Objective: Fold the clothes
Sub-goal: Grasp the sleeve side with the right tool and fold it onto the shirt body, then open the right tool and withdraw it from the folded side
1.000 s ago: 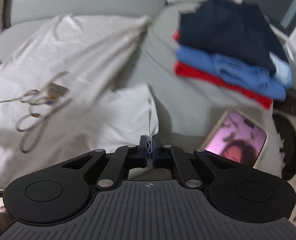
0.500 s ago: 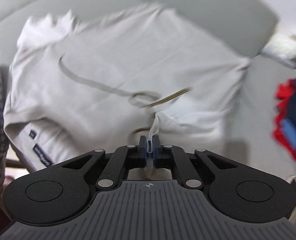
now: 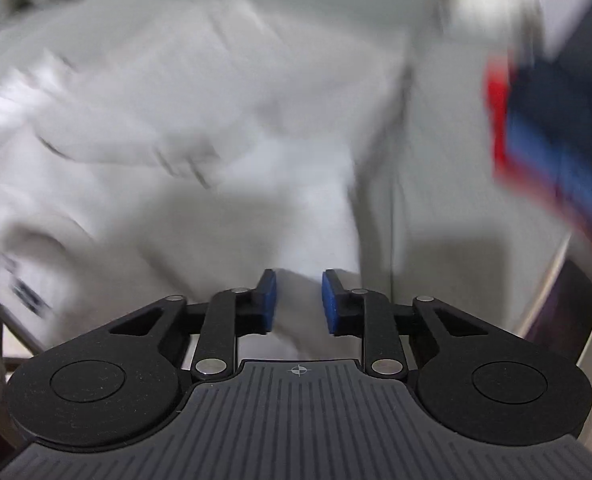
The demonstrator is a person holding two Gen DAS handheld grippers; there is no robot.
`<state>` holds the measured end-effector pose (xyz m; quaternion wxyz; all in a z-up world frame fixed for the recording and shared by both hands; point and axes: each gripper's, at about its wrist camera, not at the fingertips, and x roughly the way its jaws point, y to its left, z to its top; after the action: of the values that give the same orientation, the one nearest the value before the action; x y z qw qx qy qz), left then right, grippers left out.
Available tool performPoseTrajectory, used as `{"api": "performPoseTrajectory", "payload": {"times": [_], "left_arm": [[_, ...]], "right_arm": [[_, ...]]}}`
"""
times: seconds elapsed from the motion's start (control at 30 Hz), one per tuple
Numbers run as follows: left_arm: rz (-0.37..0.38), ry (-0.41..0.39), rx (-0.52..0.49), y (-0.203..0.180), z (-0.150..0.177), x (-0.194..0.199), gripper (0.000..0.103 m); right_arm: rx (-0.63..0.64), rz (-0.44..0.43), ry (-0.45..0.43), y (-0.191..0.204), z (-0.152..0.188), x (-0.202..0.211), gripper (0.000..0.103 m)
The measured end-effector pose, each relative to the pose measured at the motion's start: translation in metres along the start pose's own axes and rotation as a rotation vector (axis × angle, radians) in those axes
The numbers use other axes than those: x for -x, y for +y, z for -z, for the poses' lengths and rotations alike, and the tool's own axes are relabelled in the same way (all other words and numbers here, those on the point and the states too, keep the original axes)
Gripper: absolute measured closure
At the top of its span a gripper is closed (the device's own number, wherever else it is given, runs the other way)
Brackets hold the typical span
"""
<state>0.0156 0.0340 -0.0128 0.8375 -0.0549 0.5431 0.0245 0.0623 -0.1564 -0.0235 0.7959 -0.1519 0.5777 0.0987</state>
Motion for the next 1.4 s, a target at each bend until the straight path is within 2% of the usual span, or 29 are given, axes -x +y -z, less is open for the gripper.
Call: {"api": "performPoseTrajectory", "payload": {"times": [0.07, 0.17, 0.27, 0.4, 0.6, 0.67, 0.73, 0.77, 0.97, 1.07, 1.17, 1.4], "left_arm": [[0.007, 0.012, -0.005, -0.002, 0.0, -0.003, 0.011], [0.013, 0.022, -0.025, -0.007, -0.003, -0.008, 0.011], [0.013, 0.031, -0.043, -0.011, -0.006, -0.011, 0.011], [-0.012, 0.039, -0.041, -0.009, -0.013, -0.014, 0.011], [-0.043, 0.034, -0.021, 0.001, -0.025, -0.022, 0.011], [-0.05, 0.032, -0.025, 0.002, -0.026, -0.024, 0.011], [-0.051, 0.025, -0.034, 0.002, -0.025, -0.022, 0.011], [-0.051, 0.024, -0.036, 0.003, -0.025, -0.022, 0.011], [-0.051, 0.018, -0.023, 0.006, -0.02, -0.017, 0.011], [-0.055, 0.009, -0.024, 0.006, -0.017, -0.013, 0.011], [-0.051, 0.008, -0.027, 0.006, -0.014, -0.012, 0.011], [-0.059, 0.011, -0.017, 0.007, -0.014, -0.012, 0.011]], "right_arm": [[-0.038, 0.001, 0.072, -0.009, -0.002, 0.009, 0.077], [-0.028, -0.014, 0.105, -0.015, -0.002, 0.02, 0.077], [-0.062, -0.025, -0.007, -0.026, -0.012, 0.037, 0.077], [-0.077, -0.069, -0.123, -0.028, -0.028, 0.04, 0.076], [0.024, -0.255, -0.146, -0.004, -0.023, 0.034, 0.077], [0.061, -0.237, -0.074, 0.007, -0.014, 0.02, 0.077], [0.04, -0.212, -0.066, 0.006, -0.002, 0.021, 0.077], [0.02, -0.226, -0.046, 0.005, 0.0, 0.027, 0.077], [0.107, -0.29, -0.116, 0.019, -0.004, 0.047, 0.077], [0.119, -0.301, -0.107, 0.025, -0.009, 0.034, 0.077], [0.134, -0.296, -0.059, 0.029, -0.007, 0.018, 0.077], [0.163, -0.276, -0.076, 0.033, 0.001, 0.019, 0.077]]}}
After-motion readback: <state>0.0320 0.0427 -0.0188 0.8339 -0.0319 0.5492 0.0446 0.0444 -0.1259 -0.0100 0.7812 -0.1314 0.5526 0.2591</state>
